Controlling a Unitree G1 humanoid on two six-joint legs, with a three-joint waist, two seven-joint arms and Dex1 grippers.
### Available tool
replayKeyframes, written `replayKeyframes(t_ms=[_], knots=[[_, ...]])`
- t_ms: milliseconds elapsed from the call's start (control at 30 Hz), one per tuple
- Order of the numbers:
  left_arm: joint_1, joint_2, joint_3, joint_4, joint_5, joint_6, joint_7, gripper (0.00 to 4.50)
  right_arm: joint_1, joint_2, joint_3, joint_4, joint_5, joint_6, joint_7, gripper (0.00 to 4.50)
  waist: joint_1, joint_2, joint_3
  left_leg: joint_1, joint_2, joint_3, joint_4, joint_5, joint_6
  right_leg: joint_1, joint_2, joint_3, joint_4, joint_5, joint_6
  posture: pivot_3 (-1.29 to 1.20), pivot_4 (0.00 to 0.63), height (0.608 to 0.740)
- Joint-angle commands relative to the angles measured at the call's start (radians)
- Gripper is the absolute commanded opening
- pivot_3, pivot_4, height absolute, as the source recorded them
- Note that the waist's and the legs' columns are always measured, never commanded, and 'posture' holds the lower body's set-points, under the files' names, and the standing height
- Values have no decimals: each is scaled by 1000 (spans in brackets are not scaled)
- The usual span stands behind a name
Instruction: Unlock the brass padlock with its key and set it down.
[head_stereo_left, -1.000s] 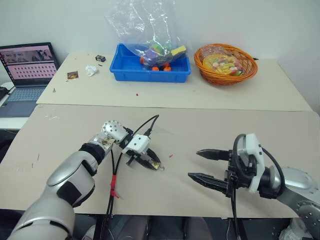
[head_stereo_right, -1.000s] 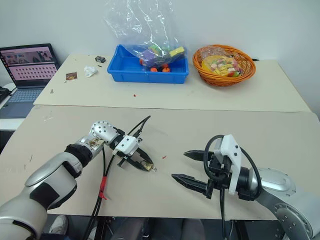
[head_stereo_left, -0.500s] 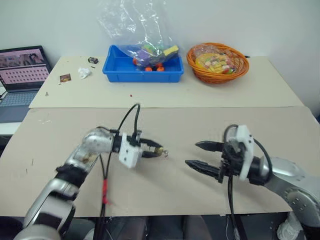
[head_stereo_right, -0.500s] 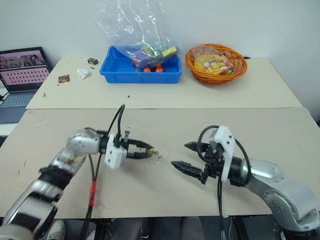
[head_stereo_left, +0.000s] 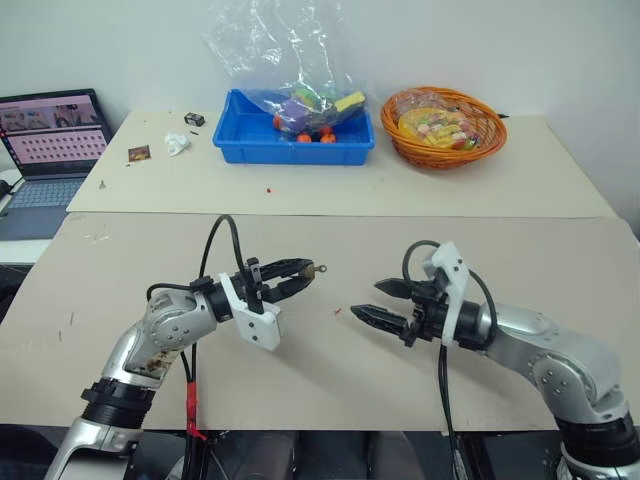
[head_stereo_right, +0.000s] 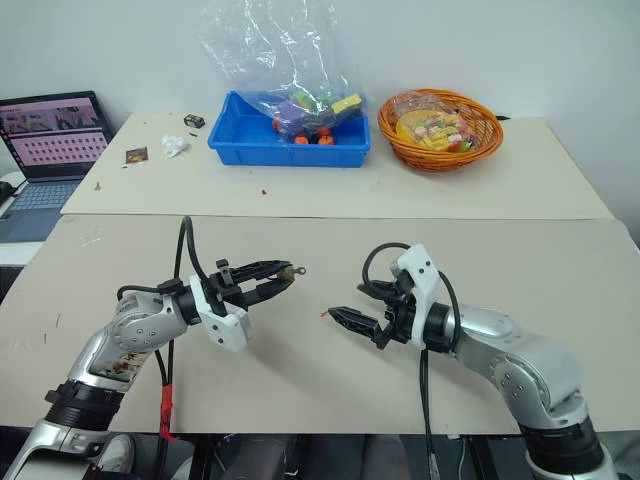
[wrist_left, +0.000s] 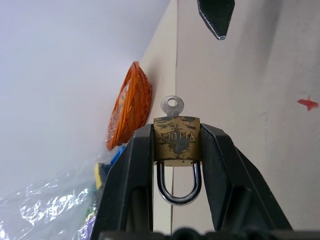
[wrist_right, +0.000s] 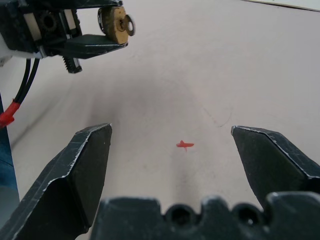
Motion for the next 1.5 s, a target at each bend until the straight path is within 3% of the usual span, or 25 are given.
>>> replayKeyframes(t_ms=[33, 167, 367, 933, 1033, 1367, 1400, 1500], knots=[[3, -1, -14, -47, -67, -25, 20, 841, -82, 24, -10, 31, 79, 30, 61, 4500, -1, 0, 0, 0, 0, 0, 0, 0, 0, 0, 0, 0, 0, 0, 0, 0, 150, 740], [1, 10, -41, -40, -116, -38, 5, 841, -145, 13, -8, 76, 126, 44, 173, 4500, -2, 0, 0, 0, 1, 3, 0, 0, 0, -1, 1, 3, 0, 0, 0, 0, 150, 740], [-12, 23, -65, -30, -150, -43, -11, 841, -165, -74, 59, 130, 34, -1, 352, 4500, -1, 0, 0, 0, 2, 6, 0, -1, 0, -3, 2, 5, 0, 0, 0, 0, 150, 740], [-42, 42, -76, -4, -165, -49, -29, 841, -329, -16, 93, 268, -18, 67, 420, 4500, -4, 0, 0, -2, 5, 12, -1, -1, -1, -13, 5, 10, 1, 3, -2, 0, 150, 740], [-40, 43, -77, -7, -169, -45, -32, 841, -351, -4, 112, 281, -34, 69, 432, 3749, -4, 0, 0, -2, 6, 13, 0, -2, -1, -14, 5, 10, 2, 3, -2, 0, 150, 740], [-34, 47, -74, -20, -176, -36, -35, 841, -388, 24, 140, 324, -69, 61, 452, 273, -7, 0, 0, -2, 7, 13, 0, -2, -1, -14, 7, 11, 2, 3, -3, 0, 150, 740], [-33, 48, -74, -21, -177, -36, -36, 841, -393, 25, 141, 326, -72, 60, 455, 66, -7, 0, 0, -2, 7, 13, 0, -2, -1, -14, 7, 11, 2, 3, -3, 0, 150, 740], [-33, 48, -76, -21, -183, -33, -40, 841, -410, 29, 137, 327, -72, 66, 460, 66, -8, 0, 0, -2, 7, 13, 0, -2, -1, -14, 7, 12, 2, 3, -3, 0, 150, 740]])
